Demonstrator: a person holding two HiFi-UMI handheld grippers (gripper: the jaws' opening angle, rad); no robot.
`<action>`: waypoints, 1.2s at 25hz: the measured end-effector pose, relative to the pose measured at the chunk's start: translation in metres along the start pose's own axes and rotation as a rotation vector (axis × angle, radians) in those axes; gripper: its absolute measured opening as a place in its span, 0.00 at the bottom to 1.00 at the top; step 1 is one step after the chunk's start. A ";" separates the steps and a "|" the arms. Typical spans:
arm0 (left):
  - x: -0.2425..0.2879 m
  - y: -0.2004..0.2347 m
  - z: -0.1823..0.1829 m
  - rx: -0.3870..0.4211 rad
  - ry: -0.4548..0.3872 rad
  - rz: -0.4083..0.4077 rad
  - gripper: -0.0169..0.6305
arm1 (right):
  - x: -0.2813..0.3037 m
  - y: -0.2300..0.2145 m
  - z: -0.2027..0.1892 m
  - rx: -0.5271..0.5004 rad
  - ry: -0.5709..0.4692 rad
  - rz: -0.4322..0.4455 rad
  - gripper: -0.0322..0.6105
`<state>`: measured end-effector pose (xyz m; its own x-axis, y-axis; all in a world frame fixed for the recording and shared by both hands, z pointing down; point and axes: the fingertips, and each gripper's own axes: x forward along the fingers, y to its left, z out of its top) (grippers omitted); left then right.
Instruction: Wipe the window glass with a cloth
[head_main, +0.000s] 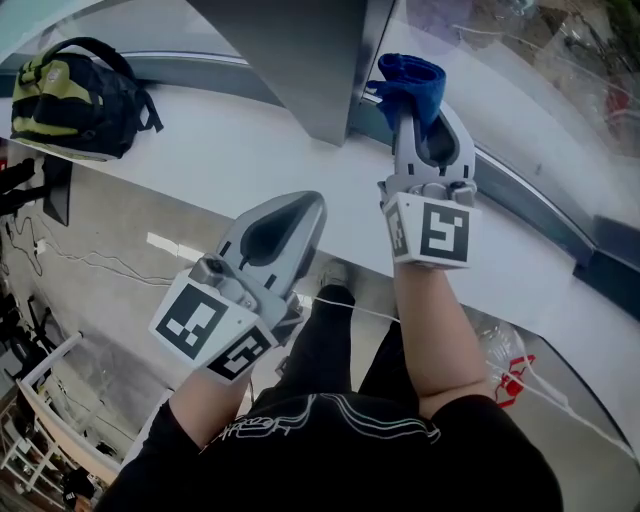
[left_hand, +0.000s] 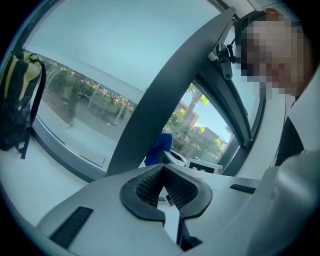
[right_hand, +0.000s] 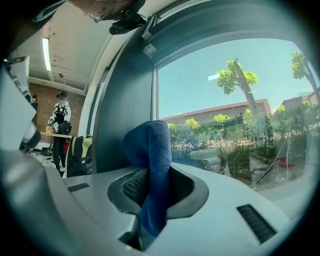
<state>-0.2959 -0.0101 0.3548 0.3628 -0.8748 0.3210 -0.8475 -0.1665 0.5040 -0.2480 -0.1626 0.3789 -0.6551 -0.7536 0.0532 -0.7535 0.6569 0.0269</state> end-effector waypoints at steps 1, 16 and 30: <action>0.001 0.004 -0.001 -0.002 0.001 0.003 0.04 | 0.005 0.001 -0.002 0.001 0.000 -0.003 0.15; 0.018 -0.007 -0.014 0.011 0.025 -0.029 0.04 | 0.025 -0.019 -0.012 -0.023 0.027 -0.083 0.15; 0.039 -0.040 -0.021 0.025 0.051 -0.066 0.04 | -0.001 -0.059 -0.012 0.007 0.036 -0.139 0.15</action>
<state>-0.2394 -0.0283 0.3641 0.4364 -0.8375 0.3287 -0.8305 -0.2345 0.5053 -0.2024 -0.2005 0.3892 -0.5419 -0.8361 0.0856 -0.8374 0.5458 0.0294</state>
